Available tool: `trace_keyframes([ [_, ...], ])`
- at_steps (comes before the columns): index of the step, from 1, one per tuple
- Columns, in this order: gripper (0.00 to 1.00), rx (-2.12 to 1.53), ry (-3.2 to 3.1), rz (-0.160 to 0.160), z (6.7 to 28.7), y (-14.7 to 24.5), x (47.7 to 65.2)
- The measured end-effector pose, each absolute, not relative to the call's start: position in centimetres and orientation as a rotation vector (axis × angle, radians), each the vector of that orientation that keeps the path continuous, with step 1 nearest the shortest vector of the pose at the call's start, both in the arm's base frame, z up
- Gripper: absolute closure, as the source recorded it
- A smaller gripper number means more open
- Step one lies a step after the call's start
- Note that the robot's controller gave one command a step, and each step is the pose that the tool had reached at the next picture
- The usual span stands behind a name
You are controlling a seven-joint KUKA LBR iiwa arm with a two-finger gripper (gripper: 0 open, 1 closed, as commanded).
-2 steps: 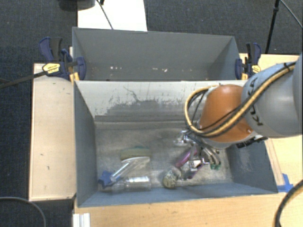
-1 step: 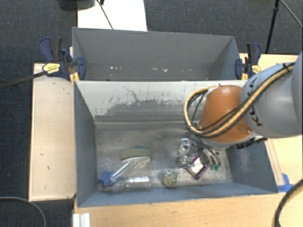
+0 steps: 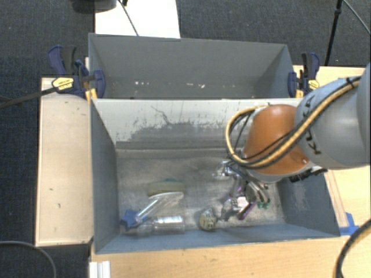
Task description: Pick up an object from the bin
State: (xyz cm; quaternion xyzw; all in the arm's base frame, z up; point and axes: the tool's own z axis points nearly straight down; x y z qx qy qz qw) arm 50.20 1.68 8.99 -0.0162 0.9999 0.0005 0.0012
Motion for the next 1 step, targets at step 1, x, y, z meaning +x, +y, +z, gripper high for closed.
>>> trace_keyframes([
  [1, 0.00, -0.465, 3.101, -0.006, 11.12, -9.69, 49.51],
])
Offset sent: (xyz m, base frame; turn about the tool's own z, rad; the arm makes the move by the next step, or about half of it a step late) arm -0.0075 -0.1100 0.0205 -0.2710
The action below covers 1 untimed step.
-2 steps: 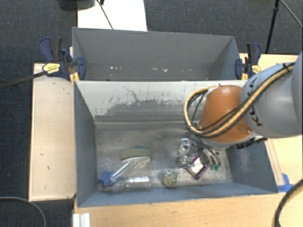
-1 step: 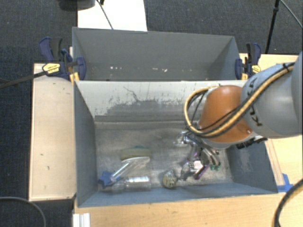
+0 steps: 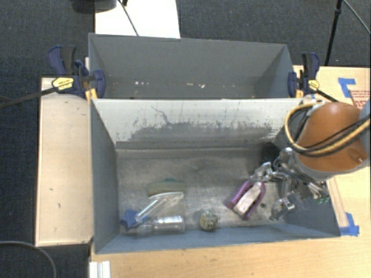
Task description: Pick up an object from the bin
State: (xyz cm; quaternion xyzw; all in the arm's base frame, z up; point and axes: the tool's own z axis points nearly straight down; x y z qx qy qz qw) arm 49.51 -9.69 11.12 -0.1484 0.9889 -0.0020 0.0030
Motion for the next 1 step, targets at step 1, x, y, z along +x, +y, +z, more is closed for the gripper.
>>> trace_keyframes([
  [1, 0.00, -0.238, 3.130, -0.004, 7.32, -5.04, 51.80],
])
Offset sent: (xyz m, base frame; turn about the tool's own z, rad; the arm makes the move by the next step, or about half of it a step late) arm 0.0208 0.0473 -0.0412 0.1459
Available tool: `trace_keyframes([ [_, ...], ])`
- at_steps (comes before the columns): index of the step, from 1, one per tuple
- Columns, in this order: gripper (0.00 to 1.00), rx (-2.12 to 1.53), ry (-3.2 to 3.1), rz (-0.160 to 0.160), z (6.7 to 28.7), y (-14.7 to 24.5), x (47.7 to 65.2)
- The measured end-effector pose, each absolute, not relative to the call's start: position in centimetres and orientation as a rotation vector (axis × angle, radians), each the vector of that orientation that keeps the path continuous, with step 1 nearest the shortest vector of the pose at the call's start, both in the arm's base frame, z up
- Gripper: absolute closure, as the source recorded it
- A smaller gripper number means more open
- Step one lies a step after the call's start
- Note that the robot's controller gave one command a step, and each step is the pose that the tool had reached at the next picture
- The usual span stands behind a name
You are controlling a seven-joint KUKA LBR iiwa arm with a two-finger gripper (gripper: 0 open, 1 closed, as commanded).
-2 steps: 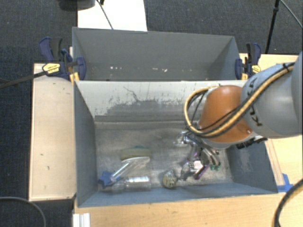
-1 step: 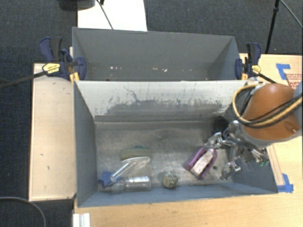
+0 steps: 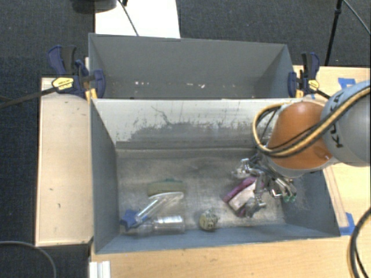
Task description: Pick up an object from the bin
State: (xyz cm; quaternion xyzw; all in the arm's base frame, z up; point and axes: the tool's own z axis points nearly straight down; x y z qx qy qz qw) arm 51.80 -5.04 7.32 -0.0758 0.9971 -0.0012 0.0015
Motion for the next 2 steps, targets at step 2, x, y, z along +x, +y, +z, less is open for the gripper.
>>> trace_keyframes([
  [2, 1.00, -0.335, 3.114, -0.002, 24.2, -3.6, 52.0],
])
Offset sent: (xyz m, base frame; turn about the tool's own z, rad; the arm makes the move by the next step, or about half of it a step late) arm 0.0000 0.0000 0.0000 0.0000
